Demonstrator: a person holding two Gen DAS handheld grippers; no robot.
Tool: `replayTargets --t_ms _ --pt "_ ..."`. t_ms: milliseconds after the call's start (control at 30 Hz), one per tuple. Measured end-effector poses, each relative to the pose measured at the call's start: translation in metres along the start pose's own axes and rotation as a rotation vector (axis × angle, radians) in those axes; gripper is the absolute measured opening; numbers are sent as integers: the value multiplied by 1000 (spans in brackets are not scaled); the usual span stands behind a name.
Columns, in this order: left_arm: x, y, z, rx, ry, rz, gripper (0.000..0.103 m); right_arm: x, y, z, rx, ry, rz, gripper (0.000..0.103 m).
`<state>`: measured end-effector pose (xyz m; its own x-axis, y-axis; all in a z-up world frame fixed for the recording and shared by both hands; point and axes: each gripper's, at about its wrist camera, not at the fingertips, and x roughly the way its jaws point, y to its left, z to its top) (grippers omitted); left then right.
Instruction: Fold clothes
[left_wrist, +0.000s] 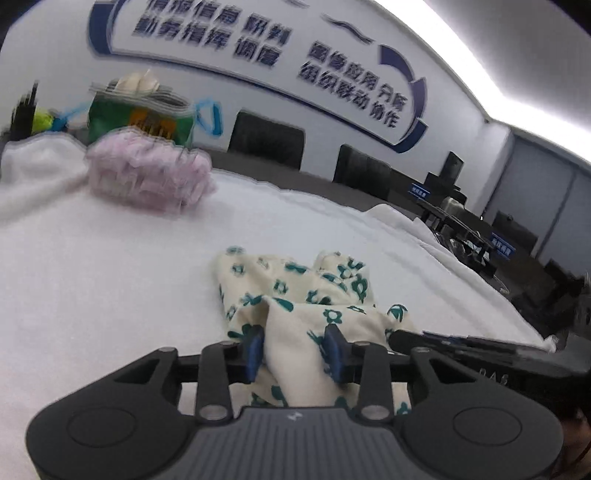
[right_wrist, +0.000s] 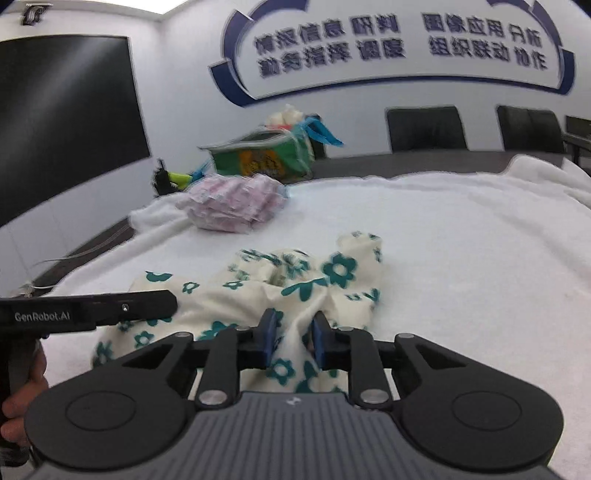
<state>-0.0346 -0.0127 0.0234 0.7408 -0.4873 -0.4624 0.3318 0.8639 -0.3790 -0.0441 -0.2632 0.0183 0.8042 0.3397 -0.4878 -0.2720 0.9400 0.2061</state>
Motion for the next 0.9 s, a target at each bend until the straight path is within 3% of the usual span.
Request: replayTargets --t_ms 33,100,167,200,267,333,367,400,467,600,800,900 --pt "-4 2 -1 -5 -11 -11 38 2 -1 0 -2 14 0 20" --pt "-18 8 -2 -23 -46 1 54 -5 4 1 -45 1 -7 23" --pt "-35 9 1 -22 -107 43 54 -18 9 4 -79 -58 -36 36" --pt "-43 8 3 -13 -139 59 54 -26 11 7 -94 -101 -56 38" --pt "-47 0 9 30 -183 64 54 -42 17 12 -134 -188 -80 36" --pt "-37 -10 13 70 -174 98 54 -51 32 16 -205 -247 -23 20" --pt "-27 -11 12 57 -140 120 46 -48 40 16 -234 -246 1 18" --pt "-17 -11 11 44 -106 143 29 -44 48 16 -263 -239 23 17" --pt "1 -5 6 -19 -49 146 18 -26 59 13 -296 -181 28 14" --pt "15 14 -8 -120 -5 126 18 17 59 -2 -307 -52 -83 12" --pt "12 26 -5 -152 -4 114 36 26 44 -4 -242 -6 -136 13" --pt "-5 35 -2 -159 -22 92 35 18 40 -3 -231 -13 -145 14"
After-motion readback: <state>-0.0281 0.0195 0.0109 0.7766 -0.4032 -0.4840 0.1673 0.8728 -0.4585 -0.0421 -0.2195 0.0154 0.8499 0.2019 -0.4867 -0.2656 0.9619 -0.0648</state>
